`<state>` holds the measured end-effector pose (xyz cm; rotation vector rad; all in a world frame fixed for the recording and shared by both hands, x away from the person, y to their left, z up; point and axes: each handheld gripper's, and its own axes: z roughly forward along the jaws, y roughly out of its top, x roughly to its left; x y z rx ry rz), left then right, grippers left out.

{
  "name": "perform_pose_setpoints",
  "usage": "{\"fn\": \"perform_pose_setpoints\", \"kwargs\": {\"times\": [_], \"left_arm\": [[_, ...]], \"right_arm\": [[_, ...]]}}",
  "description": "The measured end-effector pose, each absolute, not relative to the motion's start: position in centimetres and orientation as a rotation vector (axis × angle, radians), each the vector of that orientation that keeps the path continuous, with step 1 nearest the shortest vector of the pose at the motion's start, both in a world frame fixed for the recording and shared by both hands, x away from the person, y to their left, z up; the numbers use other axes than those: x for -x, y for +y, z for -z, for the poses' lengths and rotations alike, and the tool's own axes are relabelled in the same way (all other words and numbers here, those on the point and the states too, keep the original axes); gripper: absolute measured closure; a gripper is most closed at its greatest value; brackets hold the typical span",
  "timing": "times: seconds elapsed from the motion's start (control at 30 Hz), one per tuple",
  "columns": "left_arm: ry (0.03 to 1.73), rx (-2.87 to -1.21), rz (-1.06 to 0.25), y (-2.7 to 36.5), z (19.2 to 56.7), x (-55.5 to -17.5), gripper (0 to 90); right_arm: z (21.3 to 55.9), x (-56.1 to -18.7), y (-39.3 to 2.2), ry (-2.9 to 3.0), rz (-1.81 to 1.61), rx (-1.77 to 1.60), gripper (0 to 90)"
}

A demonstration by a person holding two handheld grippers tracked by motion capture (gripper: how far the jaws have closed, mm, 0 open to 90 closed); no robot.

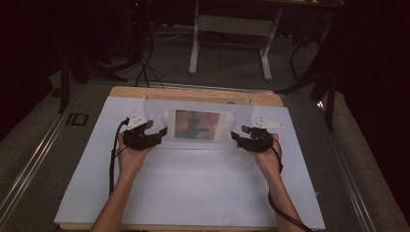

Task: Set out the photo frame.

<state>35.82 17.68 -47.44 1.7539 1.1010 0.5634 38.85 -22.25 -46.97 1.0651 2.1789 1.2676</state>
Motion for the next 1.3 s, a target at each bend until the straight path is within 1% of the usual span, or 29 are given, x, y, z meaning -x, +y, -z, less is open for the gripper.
{"fn": "perform_pose_setpoints", "kwargs": {"times": [0.4, 0.73, 1.3], "left_arm": [[1.110, -1.772, -0.545, 17.4, 46.9, -34.6, 33.7], [1.119, -1.772, -0.511, 17.6, 47.3, -33.9, 33.7], [1.129, -1.781, -0.515, 17.1, 47.3, -33.5, 33.6]], "right_arm": [[47.0, -37.3, -22.5, 2.187, -1.269, -1.102, 44.4], [46.8, -36.2, -22.5, 2.193, -1.264, -1.109, 44.4], [47.3, -36.0, -22.9, 2.200, -1.274, -1.119, 44.3]]}}
